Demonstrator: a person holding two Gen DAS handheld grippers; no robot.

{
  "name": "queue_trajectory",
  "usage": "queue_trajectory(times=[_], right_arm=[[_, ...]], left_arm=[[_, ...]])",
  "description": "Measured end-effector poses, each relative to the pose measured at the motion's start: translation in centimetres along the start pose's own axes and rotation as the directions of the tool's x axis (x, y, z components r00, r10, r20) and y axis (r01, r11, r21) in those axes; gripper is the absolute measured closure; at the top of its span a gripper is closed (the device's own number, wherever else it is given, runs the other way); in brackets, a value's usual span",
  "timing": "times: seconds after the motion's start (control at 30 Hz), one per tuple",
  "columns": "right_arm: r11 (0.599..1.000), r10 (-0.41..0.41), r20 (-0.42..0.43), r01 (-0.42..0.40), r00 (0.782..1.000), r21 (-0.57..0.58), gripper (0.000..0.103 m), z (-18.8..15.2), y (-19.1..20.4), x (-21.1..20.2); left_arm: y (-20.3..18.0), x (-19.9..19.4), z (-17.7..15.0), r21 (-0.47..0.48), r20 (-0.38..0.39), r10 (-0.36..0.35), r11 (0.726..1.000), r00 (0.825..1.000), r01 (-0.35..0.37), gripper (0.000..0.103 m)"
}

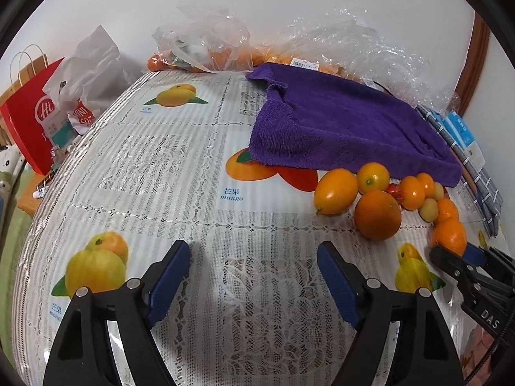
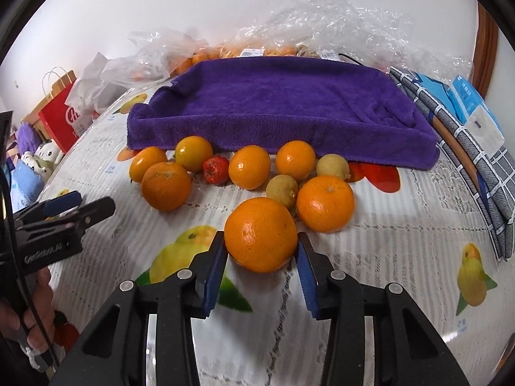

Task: Organize fruits
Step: 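Grasp a large orange with the right gripper while the left gripper grasps a small orange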

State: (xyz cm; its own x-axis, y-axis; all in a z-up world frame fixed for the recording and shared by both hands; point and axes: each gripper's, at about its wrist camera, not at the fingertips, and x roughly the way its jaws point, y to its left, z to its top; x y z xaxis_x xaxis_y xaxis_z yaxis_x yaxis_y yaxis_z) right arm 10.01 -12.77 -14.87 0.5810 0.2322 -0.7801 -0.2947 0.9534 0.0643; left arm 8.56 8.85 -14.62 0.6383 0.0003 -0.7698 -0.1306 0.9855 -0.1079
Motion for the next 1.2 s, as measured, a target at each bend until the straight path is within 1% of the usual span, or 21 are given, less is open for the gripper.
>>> queue_trajectory(times=[0.1, 0.17, 0.27, 0.33, 0.4, 0.53, 0.63, 0.7, 0.77, 0.9, 1.0, 1.03, 1.07, 1.1, 1.13, 1.2], right_arm=[[1.000, 0.011, 0.009, -0.011, 1.000, 0.000, 0.061, -0.7, -0.6, -1.3], [1.000, 0.005, 0.019, -0.006, 1.000, 0.005, 0.061, -1.2, -1.3, -2.2], [1.000, -0.007, 0.036, 0.006, 0.999, 0.023, 0.061, -1.9, -2.7, -3.5], [0.999, -0.026, 0.042, 0.025, 0.999, 0.025, 0.061, -2.1, -3.7, -3.9], [0.998, -0.041, 0.038, 0.040, 0.998, 0.038, 0.061, -2.3, -4.6, -3.8], [0.995, -0.028, 0.008, 0.027, 1.000, 0.101, 0.061, -2.6, -6.7, -2.9], [0.993, -0.007, 0.008, 0.006, 1.000, 0.116, 0.061, -2.6, -7.4, -2.3], [0.994, -0.005, 0.015, 0.004, 1.000, 0.110, 0.061, -2.4, -7.5, -2.2], [0.994, 0.002, 0.013, -0.004, 1.000, 0.112, 0.060, -2.2, -7.7, -2.0], [0.995, 0.000, 0.028, -0.003, 1.000, 0.104, 0.060, -2.0, -7.6, -1.6], [0.996, -0.005, 0.039, 0.002, 0.999, 0.090, 0.059, -2.1, -7.4, -1.6], [0.996, -0.003, 0.042, -0.001, 0.999, 0.093, 0.059, -2.1, -7.5, -1.5], [0.995, 0.003, 0.044, -0.007, 0.999, 0.098, 0.059, -2.1, -7.6, -1.6], [0.994, 0.013, 0.049, -0.018, 0.999, 0.106, 0.060, -2.1, -7.7, -1.6], [0.992, 0.023, 0.055, -0.030, 0.998, 0.123, 0.060, -2.1, -8.0, -1.7], [0.987, 0.016, 0.065, -0.026, 0.998, 0.159, 0.060, -2.2, -8.6, -1.7]], left_arm=[[0.4, -0.3, 0.0, -0.023, 0.006, -0.048, 0.999, 0.999, 0.048, 0.024], [0.4, -0.3, 0.1, -0.034, 0.002, -0.072, 0.997, 0.997, 0.072, 0.027], [-0.2, -0.2, 0.8, -0.021, 0.004, -0.074, 0.997, 0.997, 0.074, 0.035], [-0.6, 0.0, 1.2, -0.005, 0.007, -0.071, 0.997, 0.997, 0.071, 0.036], [-1.2, 0.1, 1.5, 0.014, 0.009, -0.083, 0.996, 0.997, 0.083, 0.041], [-2.6, 0.6, 2.1, 0.065, 0.002, -0.104, 0.993, 0.995, 0.103, 0.042], [-3.6, 1.3, 2.3, 0.119, -0.006, -0.097, 0.988, 0.995, 0.097, 0.045], [-4.1, 1.7, 2.4, 0.143, 0.002, -0.085, 0.986, 0.996, 0.084, 0.046], [-4.4, 2.1, 2.6, 0.156, 0.010, -0.083, 0.984, 0.996, 0.081, 0.046], [-4.8, 2.9, 3.2, 0.159, -0.004, -0.126, 0.979, 0.992, 0.125, 0.047], [-5.0, 3.3, 3.6, 0.159, -0.007, -0.144, 0.977, 0.990, 0.144, 0.048], [-5.0, 3.4, 3.6, 0.157, -0.010, -0.157, 0.975, 0.988, 0.156, 0.049], [-5.1, 3.5, 3.6, 0.157, -0.012, -0.161, 0.974, 0.987, 0.160, 0.063], [-5.2, 3.6, 3.6, 0.159, -0.018, -0.157, 0.975, 0.988, 0.157, 0.072], [-5.2, 3.6, 3.5, 0.160, -0.014, -0.151, 0.976, 0.988, 0.151, 0.072], [-5.1, 3.5, 3.4, 0.150, -0.013, -0.175, 0.973, 0.985, 0.175, 0.073]])
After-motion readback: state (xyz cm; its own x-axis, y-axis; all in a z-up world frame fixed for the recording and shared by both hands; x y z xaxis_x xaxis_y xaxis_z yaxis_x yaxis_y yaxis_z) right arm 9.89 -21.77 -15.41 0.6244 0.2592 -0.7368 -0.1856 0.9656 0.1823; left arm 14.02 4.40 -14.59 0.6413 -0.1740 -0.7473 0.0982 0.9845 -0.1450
